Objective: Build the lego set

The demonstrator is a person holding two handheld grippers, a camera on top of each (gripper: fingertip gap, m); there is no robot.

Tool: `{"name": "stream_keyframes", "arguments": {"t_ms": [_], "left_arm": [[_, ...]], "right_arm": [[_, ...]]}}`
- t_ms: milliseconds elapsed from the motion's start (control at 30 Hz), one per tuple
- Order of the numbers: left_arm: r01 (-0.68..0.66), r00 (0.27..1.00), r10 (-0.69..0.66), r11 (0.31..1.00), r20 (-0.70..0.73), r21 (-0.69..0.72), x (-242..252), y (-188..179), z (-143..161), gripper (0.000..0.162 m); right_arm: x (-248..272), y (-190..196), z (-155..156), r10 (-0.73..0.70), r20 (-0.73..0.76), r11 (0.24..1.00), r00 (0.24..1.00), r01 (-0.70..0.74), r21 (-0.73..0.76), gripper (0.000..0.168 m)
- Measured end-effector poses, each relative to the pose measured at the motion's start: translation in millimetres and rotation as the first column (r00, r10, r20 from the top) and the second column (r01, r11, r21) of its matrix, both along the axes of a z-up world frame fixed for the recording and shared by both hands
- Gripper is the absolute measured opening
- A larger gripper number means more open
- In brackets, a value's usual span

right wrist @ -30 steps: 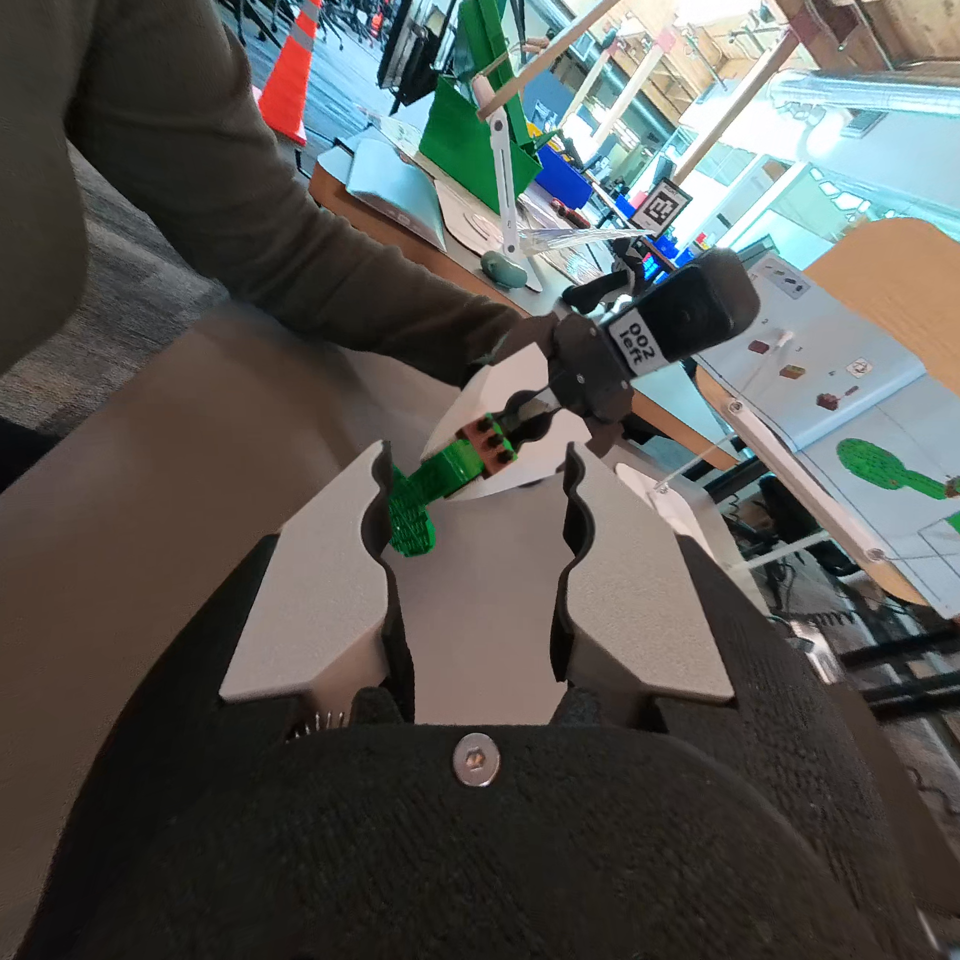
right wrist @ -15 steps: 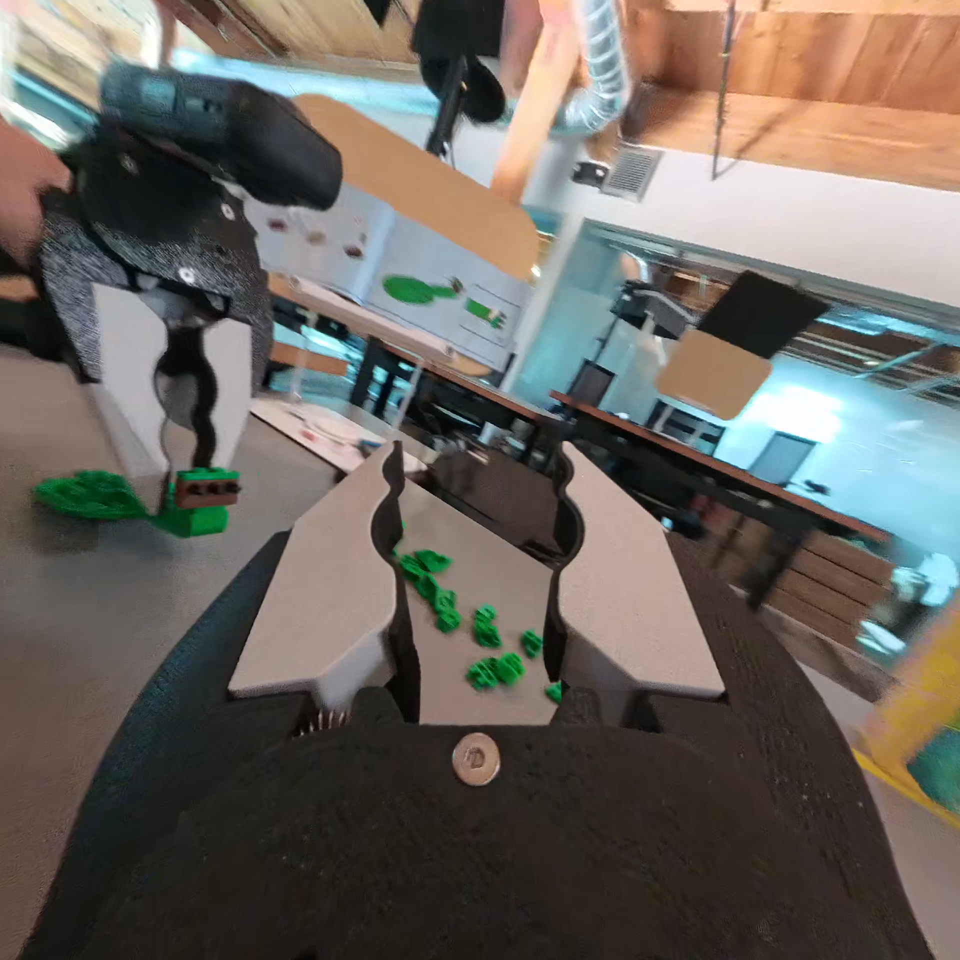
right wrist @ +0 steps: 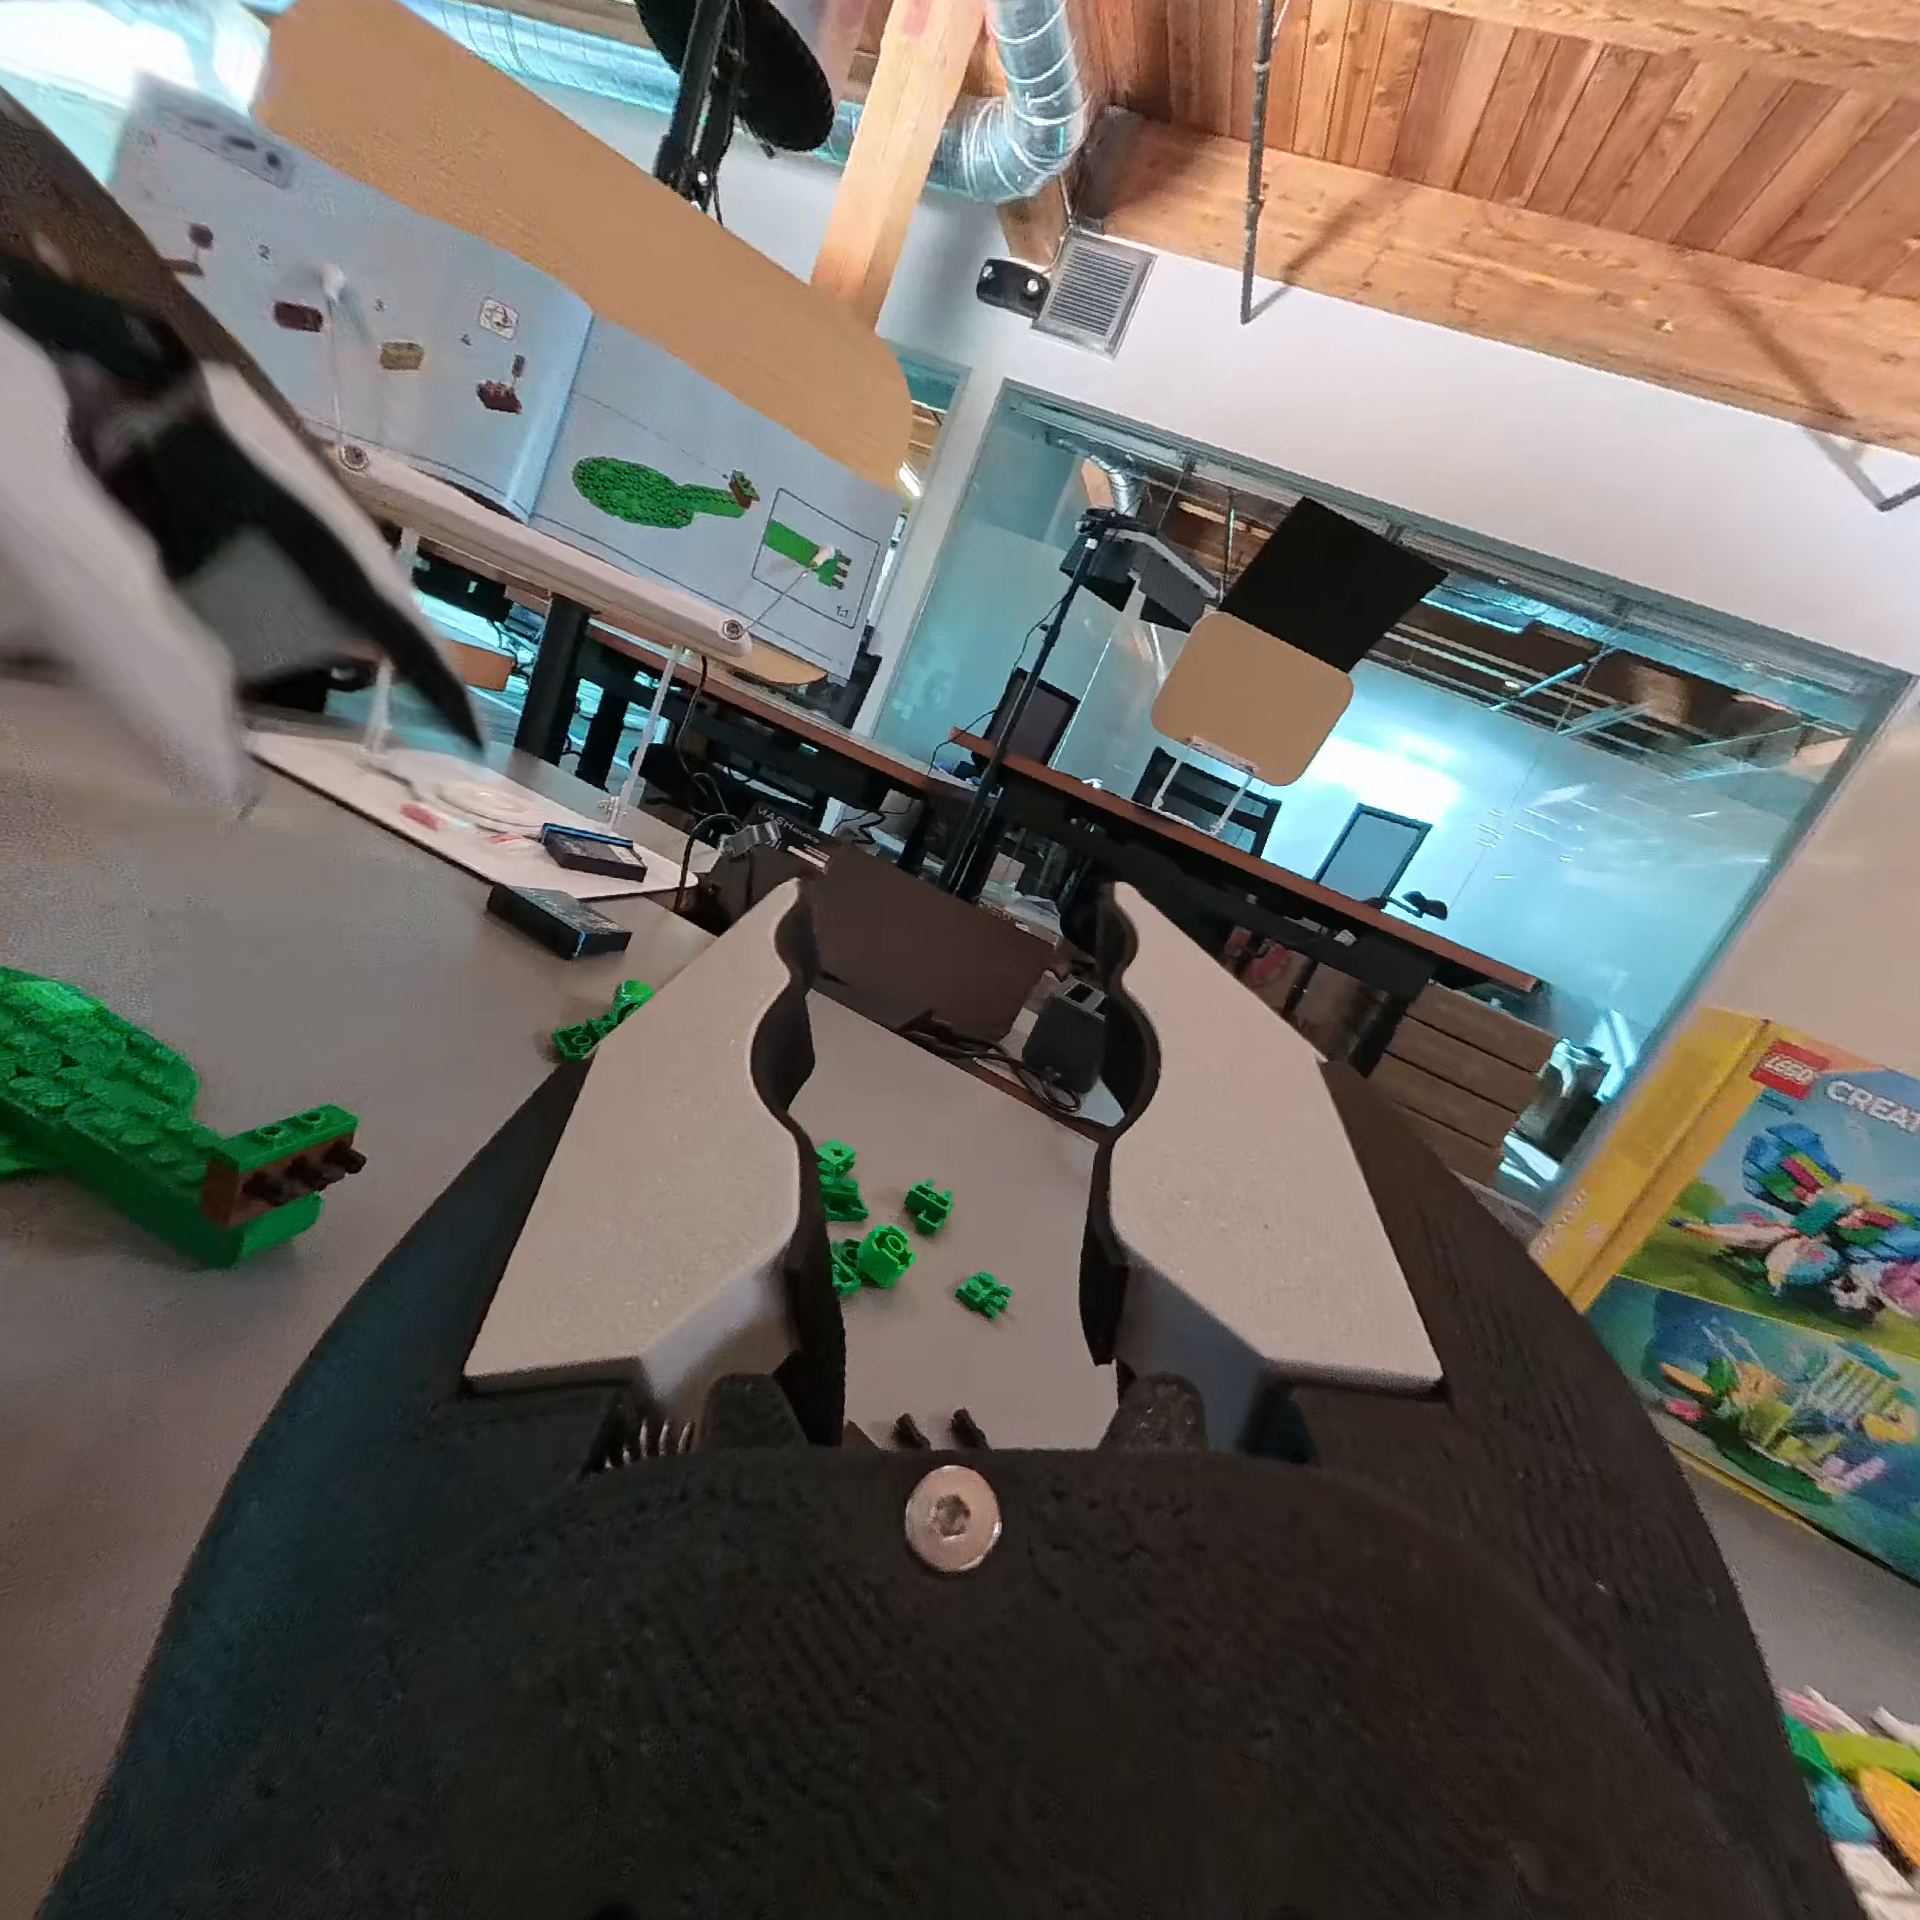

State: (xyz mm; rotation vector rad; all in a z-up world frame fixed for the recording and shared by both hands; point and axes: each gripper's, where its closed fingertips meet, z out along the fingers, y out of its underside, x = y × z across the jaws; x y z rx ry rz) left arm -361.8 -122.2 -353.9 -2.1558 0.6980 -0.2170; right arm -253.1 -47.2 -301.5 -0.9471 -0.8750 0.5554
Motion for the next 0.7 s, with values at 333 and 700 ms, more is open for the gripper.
{"name": "stream_keyframes", "arguments": {"t_ms": [333, 700], "left_arm": [[-0.631, 0.745, 0.549, 0.396, 0.379, 0.667, -151.2, -53.1, 62.7, 0.057], [-0.561, 0.705, 0.646, 0.254, 0.294, 0.788, -148.5, -44.7, 51.6, 0.03]], "right_arm": [[-37.9, -9.9, 0.5, 0.012, 0.003, 1.0, 1.0, -0.012, 0.002, 0.014], [-87.8, 19.1, 4.1, -0.058, -0.011, 0.998, 0.998, 0.058, 0.04, 0.0]]}}
